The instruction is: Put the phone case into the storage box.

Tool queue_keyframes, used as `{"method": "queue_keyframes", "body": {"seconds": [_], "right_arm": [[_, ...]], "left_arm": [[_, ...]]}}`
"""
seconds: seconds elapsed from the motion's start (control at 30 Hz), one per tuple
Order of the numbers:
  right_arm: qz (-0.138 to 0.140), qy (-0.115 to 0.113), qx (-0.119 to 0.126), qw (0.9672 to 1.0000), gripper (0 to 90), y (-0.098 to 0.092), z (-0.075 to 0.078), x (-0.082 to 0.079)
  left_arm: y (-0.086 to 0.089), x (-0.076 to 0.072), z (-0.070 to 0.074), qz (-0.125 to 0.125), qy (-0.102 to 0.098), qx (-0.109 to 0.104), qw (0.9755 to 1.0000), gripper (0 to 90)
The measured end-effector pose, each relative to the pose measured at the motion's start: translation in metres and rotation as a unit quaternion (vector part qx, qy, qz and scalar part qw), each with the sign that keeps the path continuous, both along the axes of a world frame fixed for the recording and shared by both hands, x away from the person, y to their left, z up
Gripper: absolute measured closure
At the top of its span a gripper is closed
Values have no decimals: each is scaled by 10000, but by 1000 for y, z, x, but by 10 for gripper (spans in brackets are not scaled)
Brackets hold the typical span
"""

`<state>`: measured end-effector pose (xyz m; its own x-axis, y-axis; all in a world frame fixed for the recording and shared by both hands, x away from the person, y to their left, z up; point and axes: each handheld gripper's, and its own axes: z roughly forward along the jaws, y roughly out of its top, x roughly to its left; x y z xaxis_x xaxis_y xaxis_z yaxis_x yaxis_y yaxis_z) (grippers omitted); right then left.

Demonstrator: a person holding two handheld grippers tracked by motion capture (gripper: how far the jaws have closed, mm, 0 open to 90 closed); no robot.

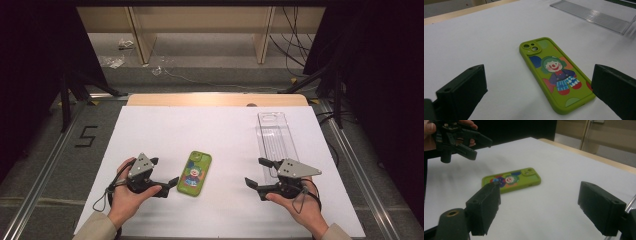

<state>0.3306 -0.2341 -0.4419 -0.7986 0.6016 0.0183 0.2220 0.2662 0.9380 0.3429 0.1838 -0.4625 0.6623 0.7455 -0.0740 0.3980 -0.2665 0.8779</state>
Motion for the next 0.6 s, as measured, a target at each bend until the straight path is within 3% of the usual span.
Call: {"method": "queue_keyframes", "body": {"seconds": [0.6], "right_arm": [[-137, -167, 92, 9997, 176, -6, 0, 0]], "left_arm": [[0, 0, 0, 2, 16, 27, 10000, 0]]}}
